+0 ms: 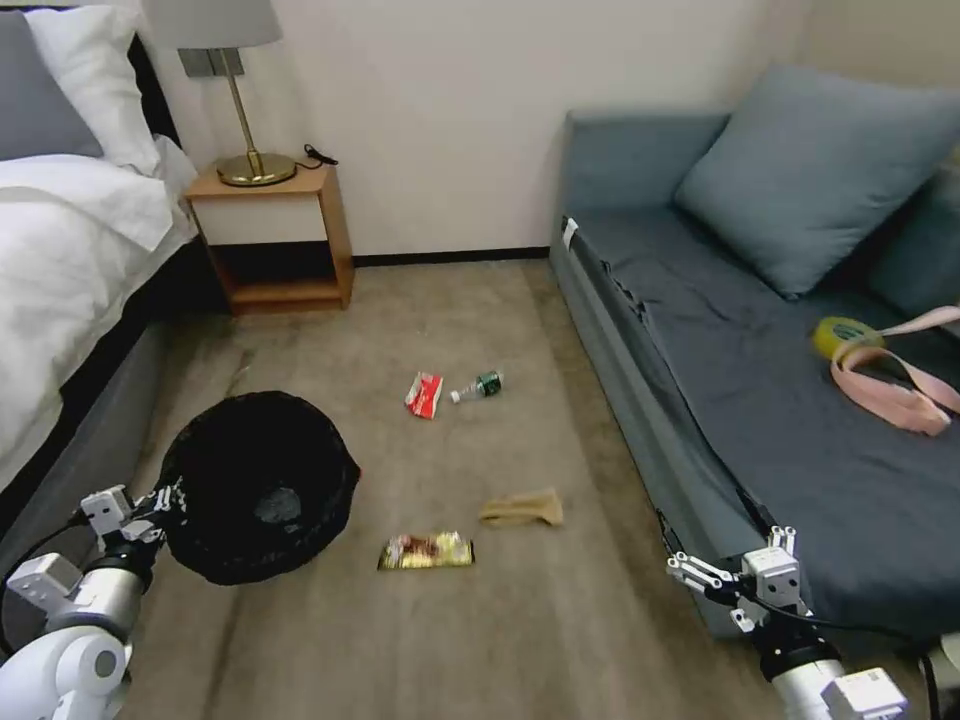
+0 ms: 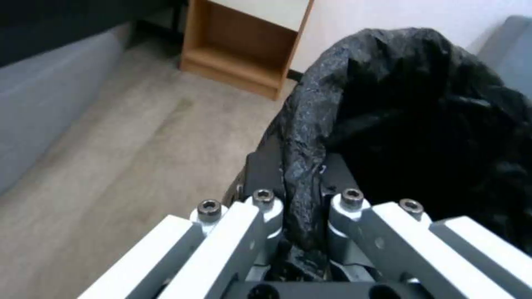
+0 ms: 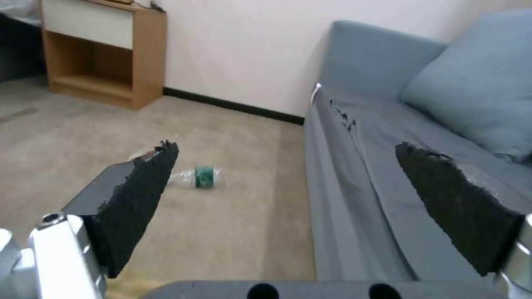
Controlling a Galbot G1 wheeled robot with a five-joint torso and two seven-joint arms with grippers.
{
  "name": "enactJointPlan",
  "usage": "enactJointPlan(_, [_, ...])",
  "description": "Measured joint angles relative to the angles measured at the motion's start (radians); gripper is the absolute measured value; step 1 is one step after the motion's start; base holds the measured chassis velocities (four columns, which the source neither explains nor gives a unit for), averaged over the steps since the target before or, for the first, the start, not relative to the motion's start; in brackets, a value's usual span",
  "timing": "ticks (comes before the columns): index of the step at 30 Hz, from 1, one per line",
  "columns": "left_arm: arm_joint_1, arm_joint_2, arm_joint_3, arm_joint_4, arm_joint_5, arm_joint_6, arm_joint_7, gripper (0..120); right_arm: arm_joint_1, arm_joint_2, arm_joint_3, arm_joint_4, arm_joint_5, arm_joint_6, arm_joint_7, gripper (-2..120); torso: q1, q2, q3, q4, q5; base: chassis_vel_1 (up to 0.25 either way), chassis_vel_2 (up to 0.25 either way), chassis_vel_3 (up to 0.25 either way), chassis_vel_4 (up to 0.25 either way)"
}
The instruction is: Pick up the trash bin, then pick up the garbage on the floor and place it into the trash bin.
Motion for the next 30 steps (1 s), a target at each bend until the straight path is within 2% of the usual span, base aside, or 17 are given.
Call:
enactJointPlan(3, [0.009,0.003,-0.002,-0.006,0.007,0.006,0.000,4,0.008,-0.011,-0.008,-0.017,0.000,0.018,0.004,100,0.000,0.000,0.000,-0.0002,-0.0014,-0.318,0.332,0.318,-0.287])
enactJointPlan(7, [0.019,0.011,-0.010,-0.019,0.014,0.013,0.002,4,0.025,-0.037,-0.016,-0.034,0.011,0.018,0.010,100,0.000,0.000,0.000,-0.0004,-0.0007,-0.227,0.201,0.189,-0.191])
enactJointPlan(10, [0.024,0.022,-0.016,-0.028,0.022,0.024,0.002,4,0.043,-0.089,-0.016,-0.052,0.018,0.003,0.021,100,0.000,0.000,0.000,0.0004,-0.0003,-0.028,0.089,0.058,-0.046])
enactJointPlan(11, [0.018,0.032,-0.011,-0.028,0.031,0.032,0.001,4,0.046,-0.130,-0.016,-0.060,0.014,-0.018,0.062,100,0.000,0.000,0.000,0.0004,-0.0007,0.072,-0.034,-0.020,0.076])
enactJointPlan(12, [0.018,0.032,-0.011,-0.028,0.031,0.032,0.001,4,0.046,-0.130,-0.016,-0.060,0.014,-0.018,0.062,100,0.000,0.000,0.000,0.0004,-0.0007,0.072,-0.034,-0.020,0.076])
enactJointPlan(16, [0.012,0.044,-0.004,-0.029,0.042,0.041,0.001,4,0.090,-0.277,-0.053,-0.100,0.065,-0.077,0.113,100,0.000,0.000,0.000,-0.0002,-0.0007,0.057,-0.073,-0.064,0.059])
enactJointPlan(17, [0.012,0.044,-0.004,-0.029,0.042,0.041,0.001,4,0.090,-0.277,-0.053,-0.100,0.065,-0.077,0.113,100,0.000,0.000,0.000,-0.0002,-0.0007,0.043,-0.054,-0.045,0.037])
enactJointPlan(20, [0.012,0.031,-0.015,-0.028,0.058,0.041,0.001,4,0.194,-0.388,-0.147,-0.188,0.097,-0.112,0.208,100,0.000,0.000,0.000,0.0007,0.0000,-0.004,-0.018,-0.015,0.008])
enactJointPlan(21, [0.003,0.025,-0.012,-0.027,0.065,0.044,0.001,4,0.237,-0.431,-0.175,-0.238,0.124,-0.113,0.207,100,0.000,0.000,0.000,0.0003,0.0001,0.000,0.000,0.000,0.000])
enactJointPlan(22, [0.003,0.025,-0.012,-0.027,0.065,0.044,0.001,4,0.237,-0.431,-0.175,-0.238,0.124,-0.113,0.207,100,0.000,0.000,0.000,0.0003,0.0001,0.000,0.000,0.000,0.000])
enactJointPlan(23, [-0.008,0.024,-0.003,-0.024,0.071,0.049,0.000,4,0.272,-0.477,-0.192,-0.279,0.148,-0.108,0.202,100,0.000,0.000,0.000,0.0009,-0.0001,0.000,0.000,0.000,0.000])
enactJointPlan(24, [-0.016,0.022,0.002,-0.023,0.075,0.052,0.001,4,0.303,-0.523,-0.214,-0.312,0.186,-0.098,0.181,100,0.000,0.000,0.000,-0.0002,-0.0008,0.000,0.000,0.000,0.000])
enactJointPlan(26, [-0.022,0.018,0.004,-0.023,0.078,0.056,0.000,4,0.358,-0.604,-0.263,-0.355,0.251,-0.087,0.143,100,0.000,0.000,0.000,-0.0001,-0.0005,0.000,0.000,0.000,0.000])
enactJointPlan(27, [-0.022,0.018,0.004,-0.023,0.078,0.056,0.000,4,0.358,-0.604,-0.263,-0.355,0.251,-0.087,0.143,100,0.000,0.000,0.000,-0.0001,-0.0005,0.000,0.000,0.000,0.000])
enactJointPlan(30, [-0.030,0.016,-0.001,-0.020,0.081,0.060,-0.001,4,0.474,-0.723,-0.387,-0.418,0.337,-0.079,0.086,100,0.000,0.000,0.000,0.0001,-0.0011,0.000,0.000,0.000,0.000])
